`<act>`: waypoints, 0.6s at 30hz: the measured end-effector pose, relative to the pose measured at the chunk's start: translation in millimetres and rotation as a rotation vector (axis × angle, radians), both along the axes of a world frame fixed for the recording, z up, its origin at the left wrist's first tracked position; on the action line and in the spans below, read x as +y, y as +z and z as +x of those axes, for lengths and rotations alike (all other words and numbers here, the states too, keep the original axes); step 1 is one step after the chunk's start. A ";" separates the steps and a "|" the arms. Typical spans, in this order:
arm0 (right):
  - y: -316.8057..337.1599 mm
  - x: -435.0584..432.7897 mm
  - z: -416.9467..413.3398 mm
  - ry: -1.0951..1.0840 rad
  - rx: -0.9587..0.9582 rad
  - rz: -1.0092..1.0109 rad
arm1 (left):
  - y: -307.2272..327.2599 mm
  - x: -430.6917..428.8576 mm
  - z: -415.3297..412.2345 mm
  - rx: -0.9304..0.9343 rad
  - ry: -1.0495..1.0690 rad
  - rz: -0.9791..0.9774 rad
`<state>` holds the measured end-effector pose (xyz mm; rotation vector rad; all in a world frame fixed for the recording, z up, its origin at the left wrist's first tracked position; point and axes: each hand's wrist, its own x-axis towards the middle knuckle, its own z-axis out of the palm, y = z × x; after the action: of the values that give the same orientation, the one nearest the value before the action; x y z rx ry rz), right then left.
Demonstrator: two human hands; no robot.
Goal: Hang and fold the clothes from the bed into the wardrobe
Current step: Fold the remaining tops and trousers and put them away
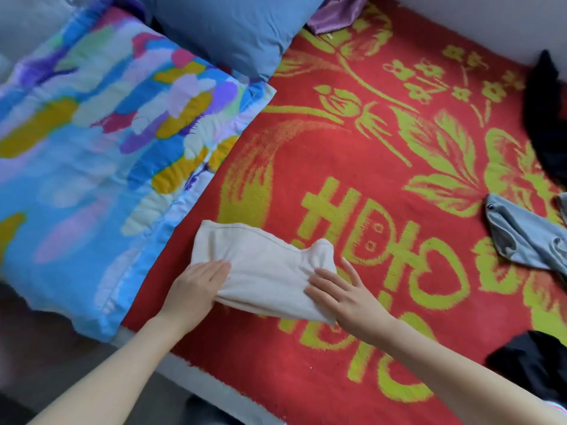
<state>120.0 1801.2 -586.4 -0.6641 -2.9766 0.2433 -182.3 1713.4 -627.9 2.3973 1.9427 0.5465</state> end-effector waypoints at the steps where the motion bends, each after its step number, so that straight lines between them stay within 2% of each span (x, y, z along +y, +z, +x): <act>1: 10.9 -7.6 -7.6 0.011 0.007 -0.030 | 15.4 -16.8 -5.3 0.001 0.021 -0.055; 3: 27.9 -20.8 -20.9 0.053 0.002 -0.149 | 37.0 -50.0 -12.0 -0.026 0.064 -0.240; 5: 56.5 -42.0 -41.3 0.064 -0.079 -0.308 | 63.0 -102.7 -16.3 -0.082 0.241 -0.499; 7: 71.7 -61.1 -62.8 0.091 -0.139 -0.424 | 76.8 -152.9 -18.8 -0.180 0.385 -0.659; 10: 81.8 -93.1 -96.4 0.097 -0.184 -0.556 | 106.0 -212.7 -19.3 -0.102 0.521 -0.872; 13: 102.4 -146.0 -152.7 0.230 -0.196 -0.560 | 138.4 -303.1 -24.3 -0.145 0.718 -0.943; 18: 144.4 -250.0 -231.8 0.515 -0.189 -0.543 | 176.1 -444.1 -30.0 -0.285 1.025 -0.851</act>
<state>-111.8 1551.2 -442.0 0.0852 -3.2156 1.1023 -212.3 1269.3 -451.8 0.7318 2.4171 -0.0148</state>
